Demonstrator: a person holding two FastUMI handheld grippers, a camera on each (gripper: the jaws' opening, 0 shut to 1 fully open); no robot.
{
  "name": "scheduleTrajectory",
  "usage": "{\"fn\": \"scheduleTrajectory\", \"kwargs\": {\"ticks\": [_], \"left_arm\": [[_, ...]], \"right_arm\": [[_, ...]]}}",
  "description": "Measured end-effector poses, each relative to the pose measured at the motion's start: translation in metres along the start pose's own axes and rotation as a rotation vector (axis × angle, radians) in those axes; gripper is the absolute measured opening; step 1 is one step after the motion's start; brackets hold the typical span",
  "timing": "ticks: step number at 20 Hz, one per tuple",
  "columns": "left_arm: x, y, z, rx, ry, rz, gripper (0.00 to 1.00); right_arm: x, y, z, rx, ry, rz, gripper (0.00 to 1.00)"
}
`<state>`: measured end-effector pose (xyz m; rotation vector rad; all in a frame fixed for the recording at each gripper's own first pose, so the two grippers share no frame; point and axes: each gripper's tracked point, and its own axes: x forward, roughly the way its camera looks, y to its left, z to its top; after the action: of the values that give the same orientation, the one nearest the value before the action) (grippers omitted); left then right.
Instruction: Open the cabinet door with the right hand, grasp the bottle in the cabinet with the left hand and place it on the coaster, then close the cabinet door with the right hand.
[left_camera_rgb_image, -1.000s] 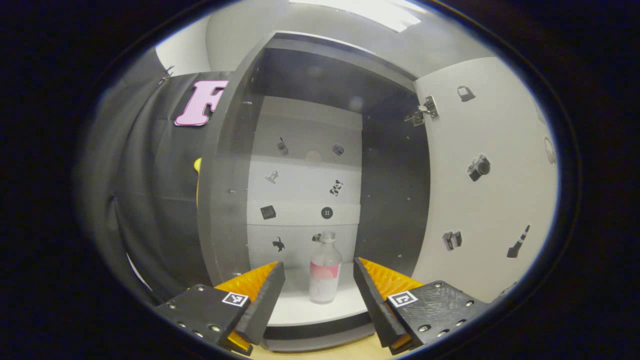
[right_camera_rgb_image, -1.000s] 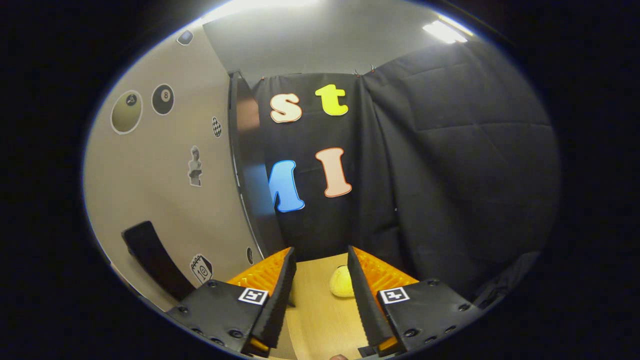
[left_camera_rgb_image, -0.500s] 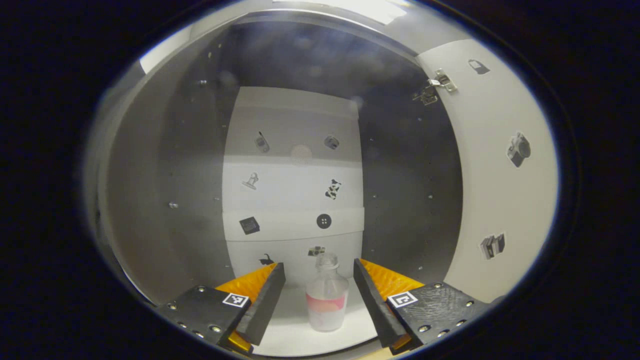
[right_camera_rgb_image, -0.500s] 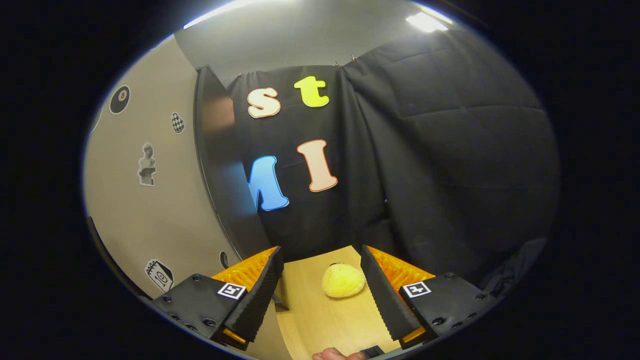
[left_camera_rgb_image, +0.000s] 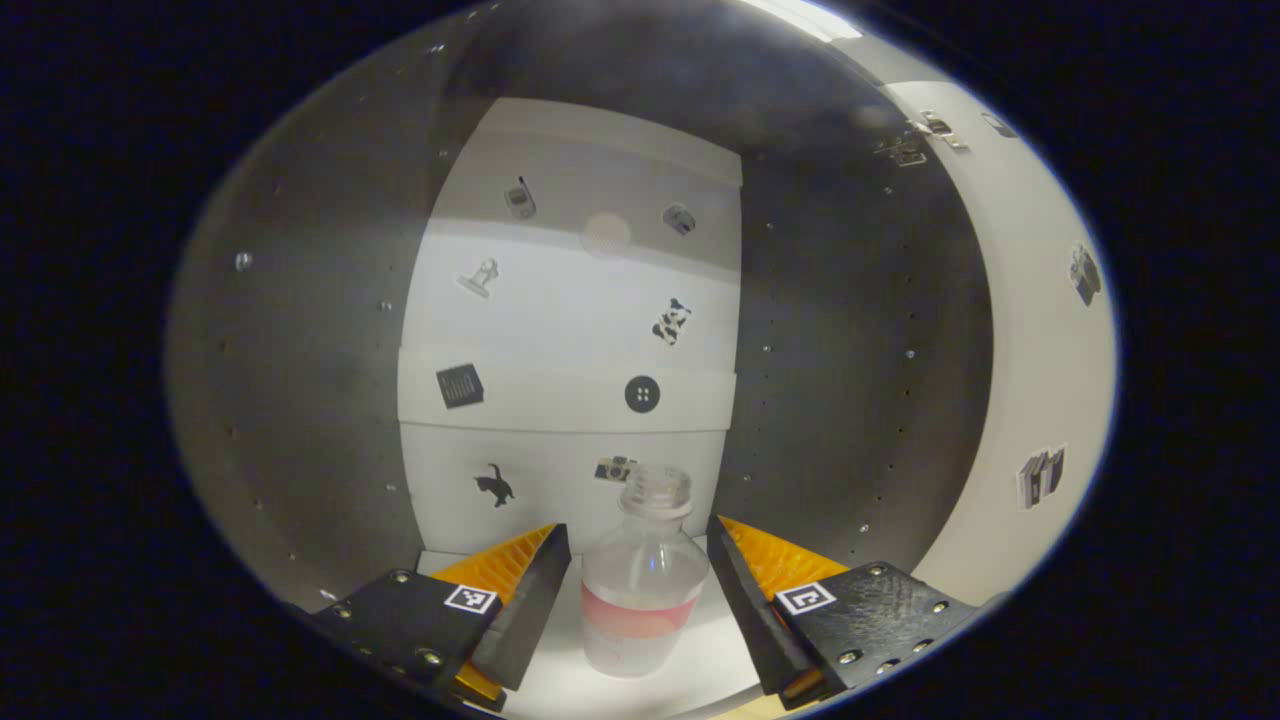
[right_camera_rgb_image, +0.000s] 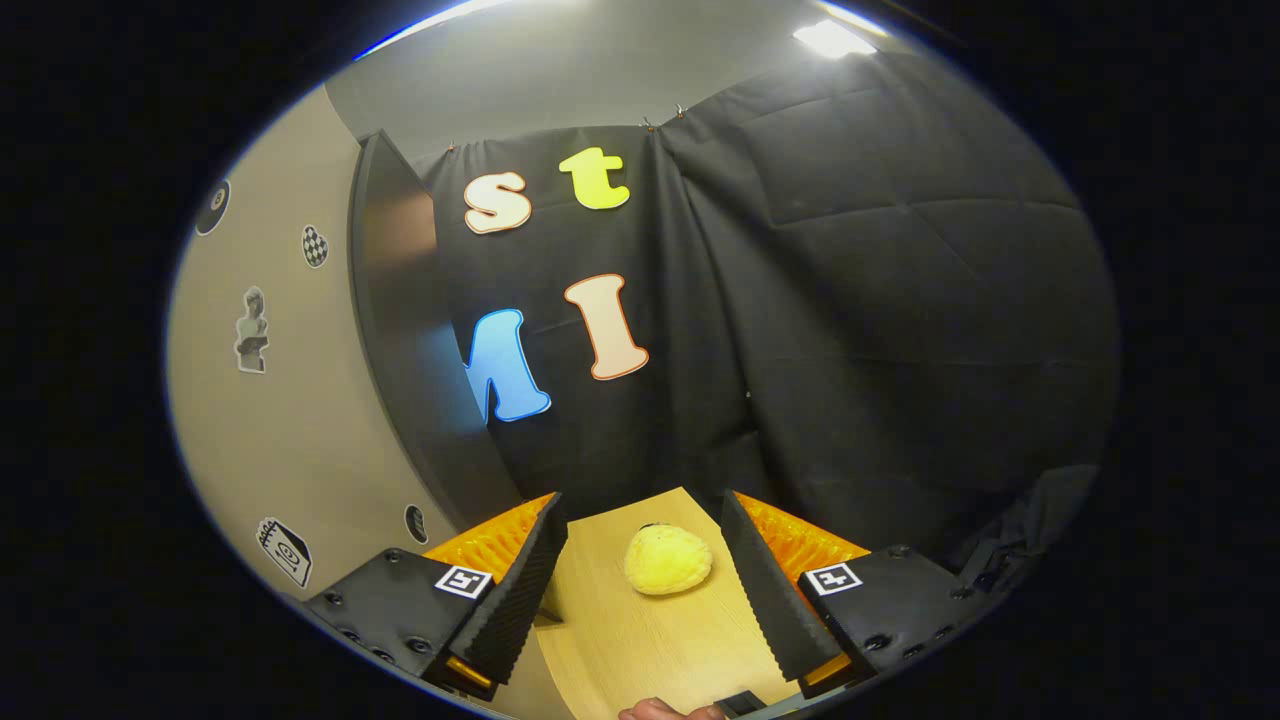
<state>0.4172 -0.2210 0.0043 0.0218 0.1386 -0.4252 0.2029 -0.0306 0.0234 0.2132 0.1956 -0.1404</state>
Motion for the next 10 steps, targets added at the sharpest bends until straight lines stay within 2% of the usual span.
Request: {"fn": "scheduleTrajectory", "kwargs": {"ticks": [10], "left_arm": [[0.011, -0.002, -0.031, 0.015, 0.047, -0.011, 0.85]], "right_arm": [[0.013, -0.001, -0.007, 0.002, 0.016, -0.008, 0.98]]}}
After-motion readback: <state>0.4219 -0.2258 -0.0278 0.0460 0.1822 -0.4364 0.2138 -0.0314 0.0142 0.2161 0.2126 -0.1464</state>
